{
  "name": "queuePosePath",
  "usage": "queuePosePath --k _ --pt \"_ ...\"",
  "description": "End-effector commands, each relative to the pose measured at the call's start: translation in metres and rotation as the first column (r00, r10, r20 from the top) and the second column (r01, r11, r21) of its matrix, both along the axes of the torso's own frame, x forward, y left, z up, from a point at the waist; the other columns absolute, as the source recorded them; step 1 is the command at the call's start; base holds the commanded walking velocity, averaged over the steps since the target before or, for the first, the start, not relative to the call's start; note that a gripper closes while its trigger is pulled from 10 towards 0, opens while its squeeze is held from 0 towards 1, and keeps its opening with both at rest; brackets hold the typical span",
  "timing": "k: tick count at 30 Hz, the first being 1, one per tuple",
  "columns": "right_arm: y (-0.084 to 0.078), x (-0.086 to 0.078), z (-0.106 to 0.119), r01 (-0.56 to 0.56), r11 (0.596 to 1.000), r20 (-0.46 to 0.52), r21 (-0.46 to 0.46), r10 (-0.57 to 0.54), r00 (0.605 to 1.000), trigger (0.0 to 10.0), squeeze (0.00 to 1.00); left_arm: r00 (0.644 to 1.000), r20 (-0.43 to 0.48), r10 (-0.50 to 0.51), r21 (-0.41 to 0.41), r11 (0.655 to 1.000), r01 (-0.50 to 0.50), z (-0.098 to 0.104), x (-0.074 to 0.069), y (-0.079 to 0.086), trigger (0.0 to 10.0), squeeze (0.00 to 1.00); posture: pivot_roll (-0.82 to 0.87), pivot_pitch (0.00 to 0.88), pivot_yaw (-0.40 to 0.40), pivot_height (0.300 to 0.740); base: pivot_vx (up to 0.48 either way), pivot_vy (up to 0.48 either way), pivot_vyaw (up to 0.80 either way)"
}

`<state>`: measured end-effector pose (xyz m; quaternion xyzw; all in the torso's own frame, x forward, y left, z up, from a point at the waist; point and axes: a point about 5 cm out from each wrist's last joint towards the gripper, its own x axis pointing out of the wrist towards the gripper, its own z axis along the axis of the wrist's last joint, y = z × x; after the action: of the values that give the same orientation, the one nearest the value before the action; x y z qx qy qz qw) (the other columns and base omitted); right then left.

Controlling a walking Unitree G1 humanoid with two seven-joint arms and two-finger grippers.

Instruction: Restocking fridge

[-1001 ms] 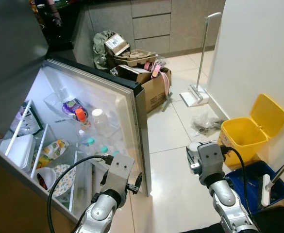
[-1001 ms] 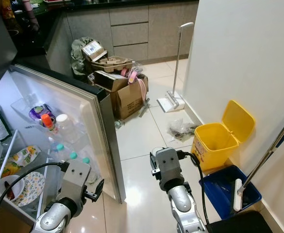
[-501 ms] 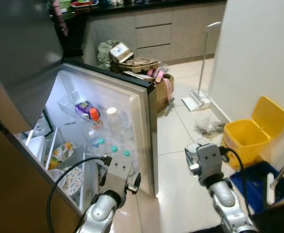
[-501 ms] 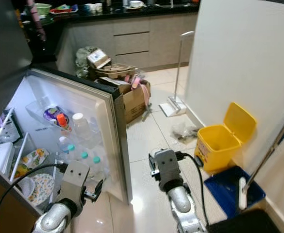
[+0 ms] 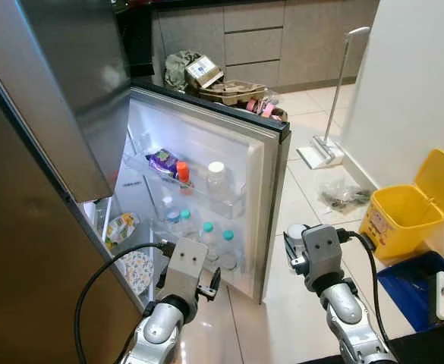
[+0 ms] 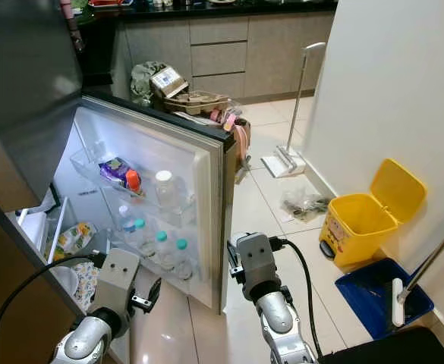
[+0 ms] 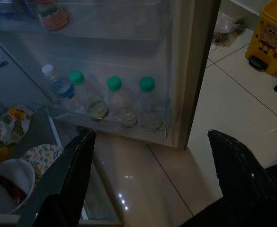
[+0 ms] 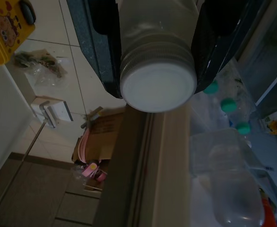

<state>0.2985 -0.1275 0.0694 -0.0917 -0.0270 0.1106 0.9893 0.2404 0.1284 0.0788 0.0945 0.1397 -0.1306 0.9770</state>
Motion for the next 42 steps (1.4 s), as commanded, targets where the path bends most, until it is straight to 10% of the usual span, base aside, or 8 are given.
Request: queuePosePath --k 1,17,42 --pt "-0.001 0.001 0.003 0.006 1.0 0.013 0.003 -0.006 1.0 10.0 0.0 1.0 -0.006 -0.007 0.013 1.0 0.007 -0.003 -0.002 0.0 10.0 0.0 -0.08 0.046 0.024 0.74 0.0 0.0 0.0" --pt "0.015 0.007 0.027 -0.078 0.996 0.097 0.05 0.073 0.993 10.0 0.0 0.999 -0.007 0.034 0.009 0.999 -0.034 -0.003 0.001 -0.001 10.0 0.0 -0.06 0.056 0.033 0.74 0.0 0.0 0.0" --pt "0.059 0.077 0.132 -0.369 0.92 0.29 0.134 0.319 0.902 10.0 0.0 0.998 0.054 -0.01 0.023 1.0 0.009 0.021 0.01 -0.01 10.0 0.0 0.06 0.115 0.07 0.74 0.0 0.0 0.0"
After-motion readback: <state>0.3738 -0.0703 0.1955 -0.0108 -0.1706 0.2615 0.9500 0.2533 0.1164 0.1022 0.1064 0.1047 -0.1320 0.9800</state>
